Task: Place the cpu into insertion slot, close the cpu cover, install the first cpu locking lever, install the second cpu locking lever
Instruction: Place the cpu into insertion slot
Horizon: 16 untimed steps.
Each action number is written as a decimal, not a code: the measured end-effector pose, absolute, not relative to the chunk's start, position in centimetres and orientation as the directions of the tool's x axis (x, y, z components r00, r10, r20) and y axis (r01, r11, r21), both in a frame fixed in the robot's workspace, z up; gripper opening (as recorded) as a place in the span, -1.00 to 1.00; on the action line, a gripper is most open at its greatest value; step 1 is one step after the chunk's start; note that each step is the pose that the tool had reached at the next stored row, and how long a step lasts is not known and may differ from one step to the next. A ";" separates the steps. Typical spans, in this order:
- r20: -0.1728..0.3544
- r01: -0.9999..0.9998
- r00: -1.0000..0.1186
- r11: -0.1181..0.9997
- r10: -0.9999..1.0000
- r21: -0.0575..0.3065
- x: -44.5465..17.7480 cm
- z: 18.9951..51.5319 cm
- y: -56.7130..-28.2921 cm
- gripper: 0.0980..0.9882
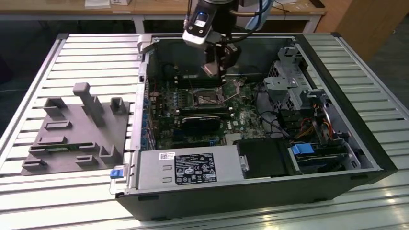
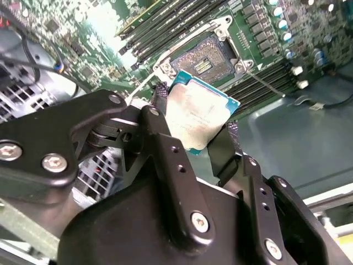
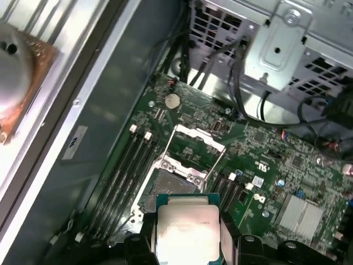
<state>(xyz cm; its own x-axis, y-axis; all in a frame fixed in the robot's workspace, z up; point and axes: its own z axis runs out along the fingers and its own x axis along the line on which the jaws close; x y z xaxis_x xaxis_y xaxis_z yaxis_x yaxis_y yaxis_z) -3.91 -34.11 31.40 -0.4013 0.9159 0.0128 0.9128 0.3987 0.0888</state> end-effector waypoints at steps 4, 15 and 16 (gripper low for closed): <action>0.013 0.940 -0.333 0.330 0.943 0.089 -3.9 31.2 -34.1 0.00; 0.013 0.987 -0.139 0.137 0.990 0.089 -3.9 30.7 -34.1 0.00; 0.013 0.989 -0.121 0.120 0.993 0.089 -3.9 30.6 -34.1 0.00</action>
